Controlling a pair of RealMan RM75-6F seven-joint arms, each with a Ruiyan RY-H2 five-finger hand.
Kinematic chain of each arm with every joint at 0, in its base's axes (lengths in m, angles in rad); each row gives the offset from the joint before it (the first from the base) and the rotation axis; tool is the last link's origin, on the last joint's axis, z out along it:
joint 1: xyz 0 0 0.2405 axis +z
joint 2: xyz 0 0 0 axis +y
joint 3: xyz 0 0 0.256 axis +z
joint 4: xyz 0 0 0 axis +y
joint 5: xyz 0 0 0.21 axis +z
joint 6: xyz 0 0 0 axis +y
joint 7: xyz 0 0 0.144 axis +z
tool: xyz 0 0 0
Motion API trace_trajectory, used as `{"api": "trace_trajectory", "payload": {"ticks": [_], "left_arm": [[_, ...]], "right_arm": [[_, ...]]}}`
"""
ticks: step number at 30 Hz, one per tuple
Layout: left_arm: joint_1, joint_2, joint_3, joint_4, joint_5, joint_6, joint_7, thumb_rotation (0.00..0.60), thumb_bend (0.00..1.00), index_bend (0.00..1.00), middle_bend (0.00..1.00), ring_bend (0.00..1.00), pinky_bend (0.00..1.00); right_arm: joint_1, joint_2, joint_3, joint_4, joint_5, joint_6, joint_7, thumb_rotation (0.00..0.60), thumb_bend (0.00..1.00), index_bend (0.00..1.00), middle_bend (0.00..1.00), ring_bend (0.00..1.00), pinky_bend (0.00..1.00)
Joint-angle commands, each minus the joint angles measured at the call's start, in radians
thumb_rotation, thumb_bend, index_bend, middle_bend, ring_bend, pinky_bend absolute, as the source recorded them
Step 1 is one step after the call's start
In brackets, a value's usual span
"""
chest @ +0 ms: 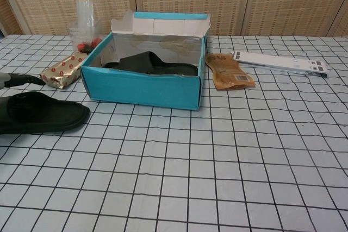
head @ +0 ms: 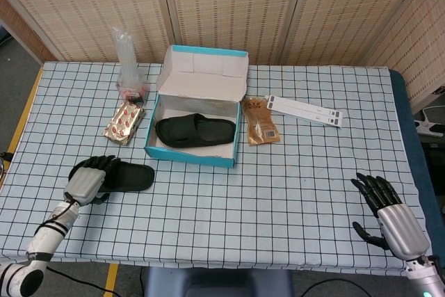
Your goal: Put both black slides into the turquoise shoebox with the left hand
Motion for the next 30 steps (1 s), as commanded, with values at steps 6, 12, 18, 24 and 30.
{"api": "trace_trajectory", "payload": {"ticks": [6, 12, 18, 24, 30], "left_arm": [[-0.003, -0.025, -0.020, 0.054, -0.064, -0.057, 0.003, 0.600, 0.32, 0.00, 0.00, 0.00, 0.06], [-0.011, -0.049, -0.021, 0.098, -0.084, -0.102, 0.005, 0.600, 0.32, 0.00, 0.00, 0.00, 0.06], [-0.009, -0.084, -0.023, 0.152, -0.074, -0.102, 0.008, 0.600, 0.32, 0.00, 0.00, 0.00, 0.08], [0.004, -0.130, -0.020, 0.219, -0.055, -0.060, 0.040, 0.600, 0.33, 0.01, 0.01, 0.02, 0.20], [0.037, -0.183, -0.030, 0.286, 0.013, 0.015, -0.022, 0.600, 0.37, 0.34, 0.38, 0.34, 0.43]], "right_arm": [[0.005, -0.002, 0.001, 0.001, 0.005, -0.009, -0.004, 0.600, 0.22, 0.00, 0.00, 0.00, 0.00], [0.002, -0.001, 0.001, -0.003, 0.005, -0.002, -0.005, 0.600, 0.22, 0.00, 0.00, 0.00, 0.00], [0.006, -0.001, -0.001, -0.004, 0.006, -0.011, -0.005, 0.600, 0.22, 0.00, 0.00, 0.00, 0.00], [0.007, 0.000, -0.001, -0.006, 0.008, -0.013, -0.006, 0.600, 0.22, 0.00, 0.00, 0.00, 0.00], [0.008, 0.000, -0.004, -0.010, 0.008, -0.018, -0.011, 0.600, 0.22, 0.00, 0.00, 0.00, 0.00]]}}
